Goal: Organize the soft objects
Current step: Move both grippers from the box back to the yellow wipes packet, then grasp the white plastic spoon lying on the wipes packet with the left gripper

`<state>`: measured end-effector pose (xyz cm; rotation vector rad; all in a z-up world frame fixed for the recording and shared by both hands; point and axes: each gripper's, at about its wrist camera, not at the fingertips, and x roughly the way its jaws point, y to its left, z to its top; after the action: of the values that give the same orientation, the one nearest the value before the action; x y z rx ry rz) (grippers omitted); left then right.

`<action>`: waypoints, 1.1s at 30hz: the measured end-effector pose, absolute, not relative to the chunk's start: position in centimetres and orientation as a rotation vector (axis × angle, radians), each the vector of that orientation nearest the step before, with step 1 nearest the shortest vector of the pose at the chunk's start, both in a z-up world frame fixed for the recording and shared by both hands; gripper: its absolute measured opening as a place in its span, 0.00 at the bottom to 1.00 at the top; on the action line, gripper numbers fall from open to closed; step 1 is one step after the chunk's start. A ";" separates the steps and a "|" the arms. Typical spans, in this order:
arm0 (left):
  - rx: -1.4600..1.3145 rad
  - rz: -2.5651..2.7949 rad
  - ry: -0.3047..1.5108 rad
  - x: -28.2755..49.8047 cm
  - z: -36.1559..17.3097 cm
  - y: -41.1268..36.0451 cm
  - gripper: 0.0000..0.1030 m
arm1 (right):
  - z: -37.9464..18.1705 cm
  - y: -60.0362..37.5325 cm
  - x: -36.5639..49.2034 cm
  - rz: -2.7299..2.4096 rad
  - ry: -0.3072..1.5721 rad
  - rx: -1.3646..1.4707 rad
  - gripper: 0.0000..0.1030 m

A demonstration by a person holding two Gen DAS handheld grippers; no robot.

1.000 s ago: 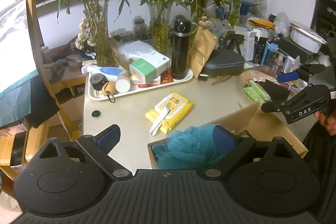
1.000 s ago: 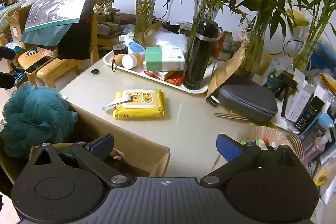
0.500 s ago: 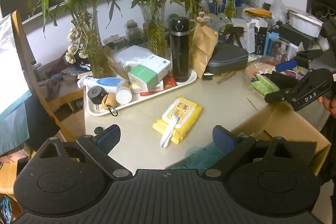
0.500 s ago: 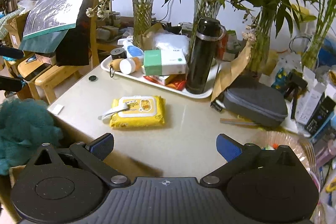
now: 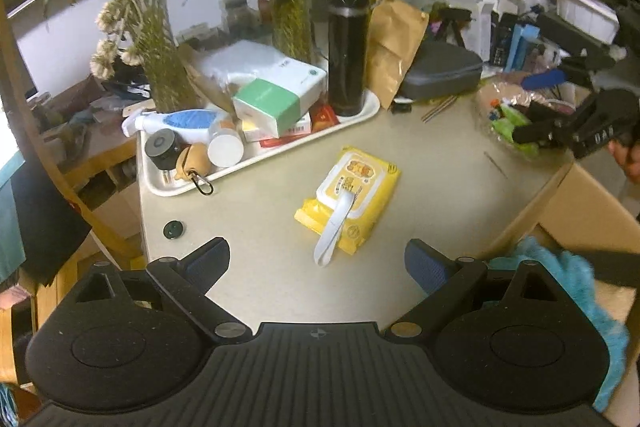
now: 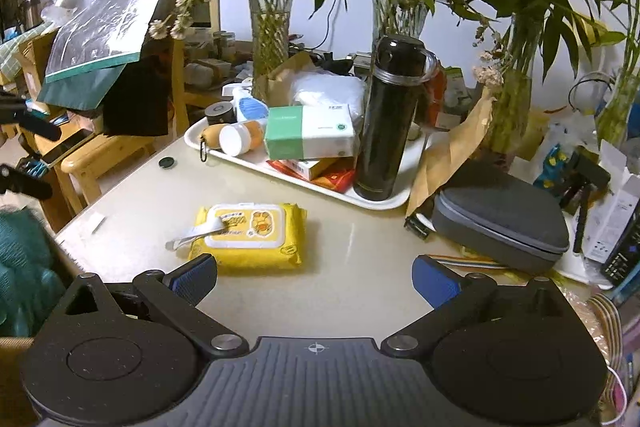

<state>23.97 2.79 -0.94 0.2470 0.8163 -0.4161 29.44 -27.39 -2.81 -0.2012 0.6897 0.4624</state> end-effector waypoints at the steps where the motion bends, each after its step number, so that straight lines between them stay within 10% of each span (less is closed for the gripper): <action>1: 0.248 -0.422 0.822 24.3 -1.2 2.9 0.93 | -2.9 -27.4 29.8 0.464 0.689 -0.199 1.00; 19: 0.255 -0.526 0.868 29.0 -5.6 3.0 0.91 | -5.1 -26.8 33.6 0.485 0.734 -0.217 1.00; 33: 0.399 -0.591 0.958 32.3 -11.2 0.1 0.70 | -6.0 -27.8 34.7 0.459 0.762 -0.210 1.00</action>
<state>32.31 0.13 -11.19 0.3988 0.9578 -0.5911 34.65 -27.79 -6.01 -0.2103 0.7622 0.4594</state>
